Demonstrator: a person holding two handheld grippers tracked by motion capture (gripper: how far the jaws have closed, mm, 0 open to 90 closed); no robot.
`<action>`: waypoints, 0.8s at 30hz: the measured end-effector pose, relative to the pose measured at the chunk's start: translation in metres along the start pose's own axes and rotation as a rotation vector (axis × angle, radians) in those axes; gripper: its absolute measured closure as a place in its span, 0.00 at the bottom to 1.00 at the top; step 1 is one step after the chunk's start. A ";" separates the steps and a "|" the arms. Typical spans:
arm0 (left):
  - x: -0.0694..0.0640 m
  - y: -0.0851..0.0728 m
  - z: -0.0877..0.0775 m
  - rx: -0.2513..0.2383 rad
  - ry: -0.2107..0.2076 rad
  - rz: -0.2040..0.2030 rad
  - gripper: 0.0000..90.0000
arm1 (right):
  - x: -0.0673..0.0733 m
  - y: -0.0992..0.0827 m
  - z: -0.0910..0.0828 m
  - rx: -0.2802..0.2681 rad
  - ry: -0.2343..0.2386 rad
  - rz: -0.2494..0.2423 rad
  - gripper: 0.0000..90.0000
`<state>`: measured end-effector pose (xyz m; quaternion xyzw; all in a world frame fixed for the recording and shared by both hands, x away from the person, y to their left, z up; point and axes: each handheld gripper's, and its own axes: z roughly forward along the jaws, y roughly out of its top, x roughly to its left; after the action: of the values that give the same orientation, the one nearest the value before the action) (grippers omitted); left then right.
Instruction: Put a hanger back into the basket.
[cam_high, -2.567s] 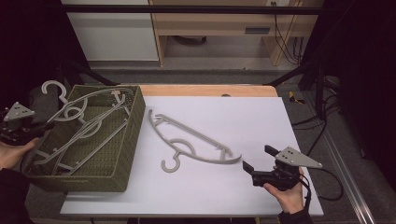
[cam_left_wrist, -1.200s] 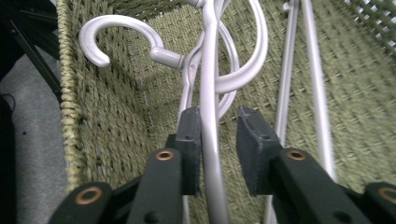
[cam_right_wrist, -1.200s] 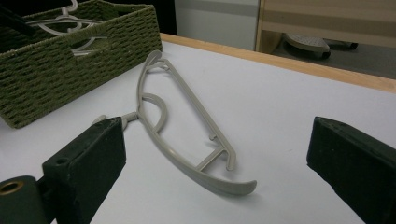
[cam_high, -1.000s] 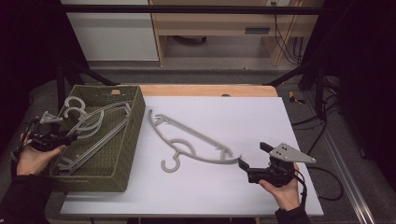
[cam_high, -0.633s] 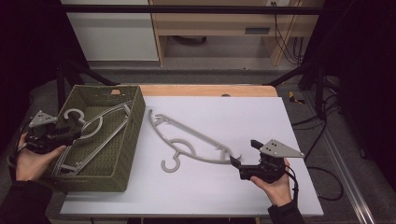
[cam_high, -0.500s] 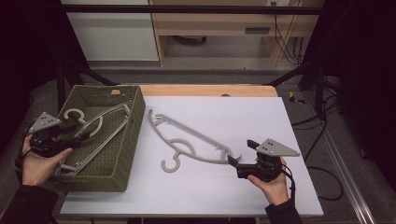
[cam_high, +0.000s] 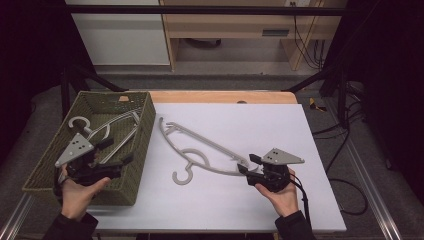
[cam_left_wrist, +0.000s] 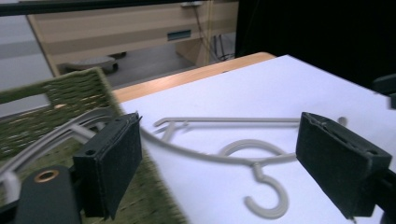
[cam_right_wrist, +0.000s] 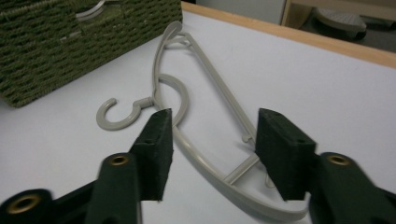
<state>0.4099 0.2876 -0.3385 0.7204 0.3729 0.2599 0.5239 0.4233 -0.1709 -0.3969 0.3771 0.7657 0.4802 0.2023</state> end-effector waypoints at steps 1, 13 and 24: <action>-0.004 -0.001 0.002 0.004 -0.010 0.005 0.15 | 0.000 -0.001 0.002 0.010 0.008 -0.001 0.60; -0.026 -0.018 0.016 0.037 -0.059 0.024 0.13 | 0.002 -0.019 0.028 0.110 0.028 0.035 0.95; -0.030 -0.020 0.019 0.052 -0.061 0.038 0.13 | -0.006 -0.024 0.077 0.203 -0.012 0.055 1.00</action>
<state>0.4014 0.2561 -0.3631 0.7482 0.3498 0.2380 0.5111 0.4694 -0.1366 -0.4539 0.4196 0.7985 0.4032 0.1543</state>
